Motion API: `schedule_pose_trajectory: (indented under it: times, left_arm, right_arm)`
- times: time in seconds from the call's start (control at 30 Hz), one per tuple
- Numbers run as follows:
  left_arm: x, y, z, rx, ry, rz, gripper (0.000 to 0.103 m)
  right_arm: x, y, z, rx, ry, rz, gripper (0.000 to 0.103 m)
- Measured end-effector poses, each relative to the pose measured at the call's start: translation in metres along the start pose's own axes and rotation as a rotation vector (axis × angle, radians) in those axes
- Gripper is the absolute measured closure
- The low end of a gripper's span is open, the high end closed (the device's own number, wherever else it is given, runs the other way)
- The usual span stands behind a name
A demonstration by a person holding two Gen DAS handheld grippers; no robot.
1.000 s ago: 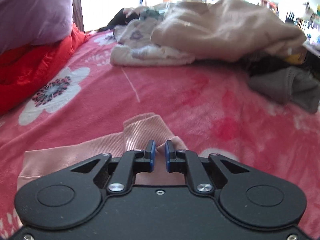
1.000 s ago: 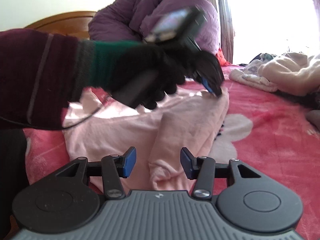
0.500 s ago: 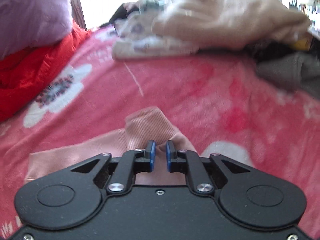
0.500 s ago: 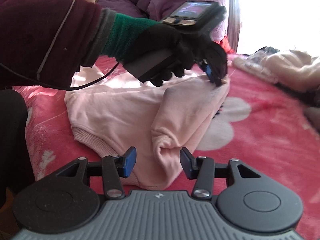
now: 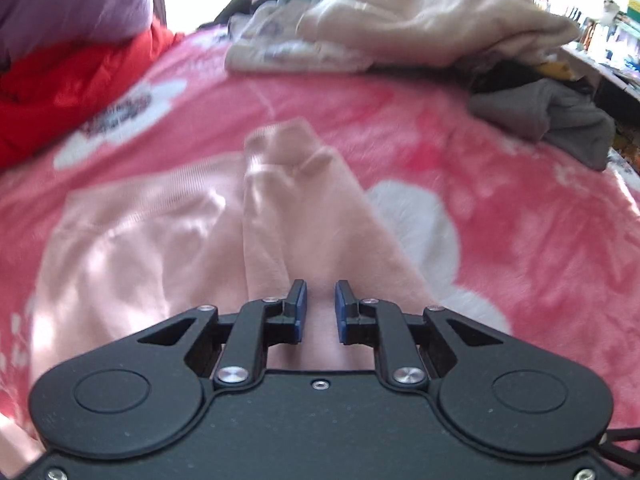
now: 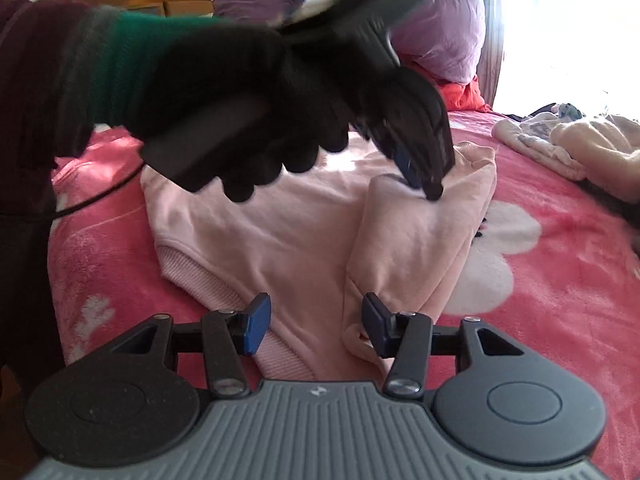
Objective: Fold clothes
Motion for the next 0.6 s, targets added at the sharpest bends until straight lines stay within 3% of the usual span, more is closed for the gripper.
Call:
schedule_pose_trajectory:
  times: [0.2, 0.33, 0.47, 0.6]
  left_arm:
    - [0.007, -0.005, -0.003, 0.022, 0.023, 0.051, 0.089]
    - [0.029, -0.007, 0.029, -0.048, 0.041, 0.133, 0.083]
    - [0.072, 0.012, 0.072, -0.105, 0.015, 0.229, 0.078]
    - [0.139, 0.052, 0.104, -0.134, -0.066, 0.416, 0.066]
  right_arm:
    - [0.009, 0.005, 0.002, 0.022, 0.028, 0.052, 0.044]
    - [0.025, 0.000, 0.021, -0.034, 0.024, 0.103, 0.047]
    - [0.051, -0.001, 0.031, -0.034, 0.019, 0.202, 0.049]
    - [0.073, -0.003, 0.027, -0.019, 0.012, 0.252, 0.049]
Point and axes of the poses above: each gripper's, at about its wrist camera, not at the fingertips, and z roughly against the way its jaws point, x to its left, y to its underside, the point moved 6 cm from there along -z, roughly the way its jaws point, and after that the axes turned 13 degrees about -y, right-handed, at the moved point
